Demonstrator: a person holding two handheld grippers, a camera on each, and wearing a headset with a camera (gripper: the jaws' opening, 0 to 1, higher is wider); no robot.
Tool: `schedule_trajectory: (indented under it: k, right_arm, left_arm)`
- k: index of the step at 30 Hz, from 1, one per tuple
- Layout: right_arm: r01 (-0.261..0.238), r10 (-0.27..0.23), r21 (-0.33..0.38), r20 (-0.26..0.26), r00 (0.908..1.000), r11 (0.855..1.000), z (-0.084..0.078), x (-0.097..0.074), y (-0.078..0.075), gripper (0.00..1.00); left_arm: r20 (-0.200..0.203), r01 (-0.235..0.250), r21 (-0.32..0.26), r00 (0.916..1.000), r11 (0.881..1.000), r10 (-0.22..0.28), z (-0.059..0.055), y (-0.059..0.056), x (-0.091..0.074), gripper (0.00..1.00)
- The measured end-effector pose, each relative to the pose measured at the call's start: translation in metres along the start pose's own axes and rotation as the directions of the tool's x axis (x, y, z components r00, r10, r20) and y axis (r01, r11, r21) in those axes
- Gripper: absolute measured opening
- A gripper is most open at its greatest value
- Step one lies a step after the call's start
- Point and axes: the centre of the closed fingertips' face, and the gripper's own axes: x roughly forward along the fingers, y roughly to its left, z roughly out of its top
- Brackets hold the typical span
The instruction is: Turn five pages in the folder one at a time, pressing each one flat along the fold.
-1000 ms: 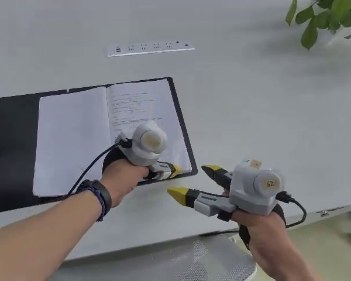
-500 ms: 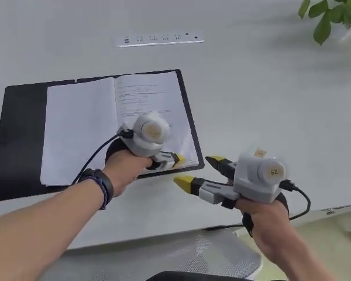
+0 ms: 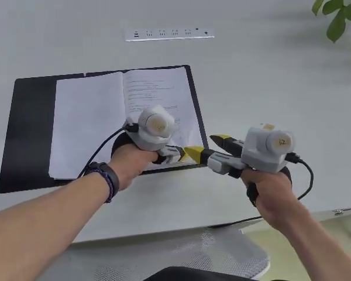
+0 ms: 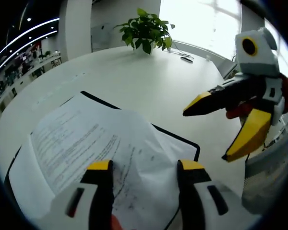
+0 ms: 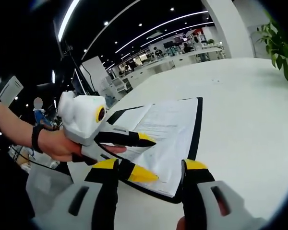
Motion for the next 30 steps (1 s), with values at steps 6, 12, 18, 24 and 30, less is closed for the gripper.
schedule_trajectory:
  k: [6, 12, 18, 24, 30]
  right_arm:
    - [-0.029, 0.03, 0.021, -0.037, 0.9989, 0.999, 0.004, 0.028, -0.009, 0.47]
    - [-0.054, 0.058, 0.081, -0.047, 0.9972, 0.995, 0.004, 0.048, -0.014, 0.47]
    - [-0.058, 0.063, 0.131, -0.029, 0.9976, 0.99, 0.011, 0.053, -0.017, 0.42]
    - [-0.065, 0.069, 0.174, -0.014, 0.9975, 0.983, 0.01, 0.049, -0.017, 0.36]
    - [-0.064, 0.067, 0.195, -0.007, 0.9978, 0.979, 0.007, 0.047, -0.017, 0.3]
  left_arm:
    - [-0.004, 0.0, 0.0, 1.0, 1.0, 0.0, 0.0, 0.0, -0.001, 0.53]
    - [-0.007, -0.003, 0.004, 1.0, 1.0, 0.003, -0.001, 0.0, -0.001, 0.53]
    - [-0.024, 0.017, -0.01, 0.9996, 1.0, -0.017, -0.001, -0.003, -0.004, 0.58]
    - [-0.033, 0.01, -0.021, 0.9994, 1.0, -0.011, -0.005, -0.003, -0.01, 0.65]
    - [-0.025, 0.005, -0.029, 0.9997, 1.0, -0.006, -0.003, -0.001, -0.016, 0.67]
